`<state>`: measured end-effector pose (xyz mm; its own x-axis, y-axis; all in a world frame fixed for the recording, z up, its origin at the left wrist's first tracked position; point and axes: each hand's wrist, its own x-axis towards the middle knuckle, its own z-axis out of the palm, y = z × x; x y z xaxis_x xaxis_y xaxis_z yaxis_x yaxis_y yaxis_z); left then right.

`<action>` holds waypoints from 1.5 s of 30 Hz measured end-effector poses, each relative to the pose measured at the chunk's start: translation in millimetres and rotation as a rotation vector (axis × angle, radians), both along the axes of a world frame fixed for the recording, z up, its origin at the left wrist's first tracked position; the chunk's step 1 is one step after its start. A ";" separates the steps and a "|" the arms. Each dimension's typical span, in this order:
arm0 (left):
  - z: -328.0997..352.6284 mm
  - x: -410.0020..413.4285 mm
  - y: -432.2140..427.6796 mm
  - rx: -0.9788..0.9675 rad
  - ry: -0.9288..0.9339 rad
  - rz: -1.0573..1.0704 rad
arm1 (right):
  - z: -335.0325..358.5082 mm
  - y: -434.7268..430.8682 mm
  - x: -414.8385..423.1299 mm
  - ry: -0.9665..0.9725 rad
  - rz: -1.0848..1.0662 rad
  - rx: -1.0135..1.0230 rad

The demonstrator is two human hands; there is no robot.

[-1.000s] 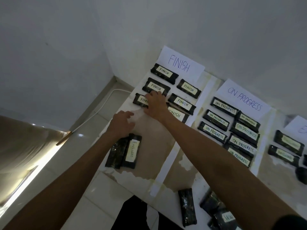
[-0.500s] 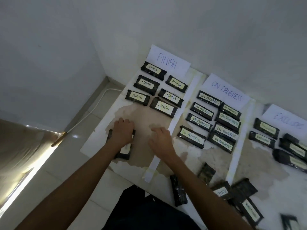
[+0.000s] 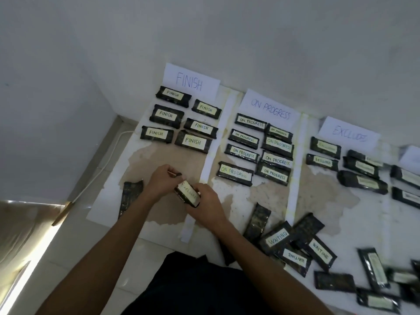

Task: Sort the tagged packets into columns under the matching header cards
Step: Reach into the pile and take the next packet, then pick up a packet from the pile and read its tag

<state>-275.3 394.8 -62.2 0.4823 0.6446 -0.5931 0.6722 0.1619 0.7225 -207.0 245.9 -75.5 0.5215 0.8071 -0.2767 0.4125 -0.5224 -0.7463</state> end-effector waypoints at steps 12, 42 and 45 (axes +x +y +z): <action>18.8 83.2 -96.8 0.319 -0.126 -0.463 | 29.3 -132.4 120.9 -0.293 -0.023 -0.154; -36.6 245.2 -292.4 0.489 -0.041 -0.767 | -16.2 -237.3 344.1 -0.503 0.002 -0.229; -40.8 231.2 -309.5 0.555 0.058 -0.886 | -5.6 -252.1 325.6 -0.480 -0.035 -0.150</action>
